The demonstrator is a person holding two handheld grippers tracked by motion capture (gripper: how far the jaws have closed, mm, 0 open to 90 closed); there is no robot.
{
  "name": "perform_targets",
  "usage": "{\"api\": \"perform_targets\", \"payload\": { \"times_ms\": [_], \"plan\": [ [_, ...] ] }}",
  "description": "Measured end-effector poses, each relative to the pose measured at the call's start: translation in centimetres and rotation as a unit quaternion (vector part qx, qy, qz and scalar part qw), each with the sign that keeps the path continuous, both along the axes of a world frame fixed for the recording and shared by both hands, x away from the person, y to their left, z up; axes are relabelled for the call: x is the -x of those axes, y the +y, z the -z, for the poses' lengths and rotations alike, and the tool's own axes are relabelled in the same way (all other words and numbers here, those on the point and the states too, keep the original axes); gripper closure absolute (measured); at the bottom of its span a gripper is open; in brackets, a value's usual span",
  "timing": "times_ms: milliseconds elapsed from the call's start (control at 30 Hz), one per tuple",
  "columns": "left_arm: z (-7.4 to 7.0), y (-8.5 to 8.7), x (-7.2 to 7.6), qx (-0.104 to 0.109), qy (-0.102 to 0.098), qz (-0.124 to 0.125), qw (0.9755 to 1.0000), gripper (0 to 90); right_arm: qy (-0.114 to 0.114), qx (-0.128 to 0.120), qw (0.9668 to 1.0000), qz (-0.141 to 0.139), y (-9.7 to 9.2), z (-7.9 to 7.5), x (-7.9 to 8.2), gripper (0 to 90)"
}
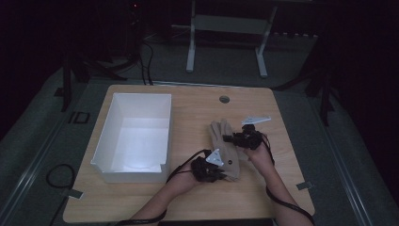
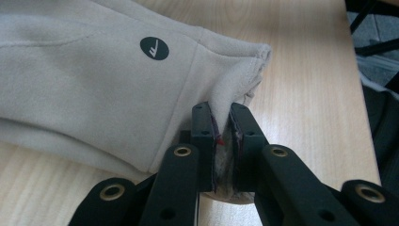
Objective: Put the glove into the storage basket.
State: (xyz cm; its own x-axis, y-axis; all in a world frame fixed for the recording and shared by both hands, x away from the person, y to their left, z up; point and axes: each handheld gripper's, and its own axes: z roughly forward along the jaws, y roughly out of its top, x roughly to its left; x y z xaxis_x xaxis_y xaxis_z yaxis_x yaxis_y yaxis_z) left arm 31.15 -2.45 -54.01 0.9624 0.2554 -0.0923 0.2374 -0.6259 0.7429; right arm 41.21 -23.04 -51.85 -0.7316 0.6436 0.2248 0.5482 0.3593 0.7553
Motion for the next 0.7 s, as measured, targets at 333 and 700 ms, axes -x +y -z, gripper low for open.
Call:
{"api": "perform_targets", "payload": {
  "times_ms": [333,700],
  "plan": [
    [-4.0,0.3,0.5,-0.004,-0.026,0.001,0.9997,82.9,-0.020,-0.029,0.9994,0.001,-0.5,-3.6,0.5,73.8],
    [-9.6,1.2,1.5,-0.016,-0.057,-0.004,0.9982,82.8,-0.050,-0.048,0.9976,-0.002,0.4,-8.6,1.0,73.8]
  ]
}}
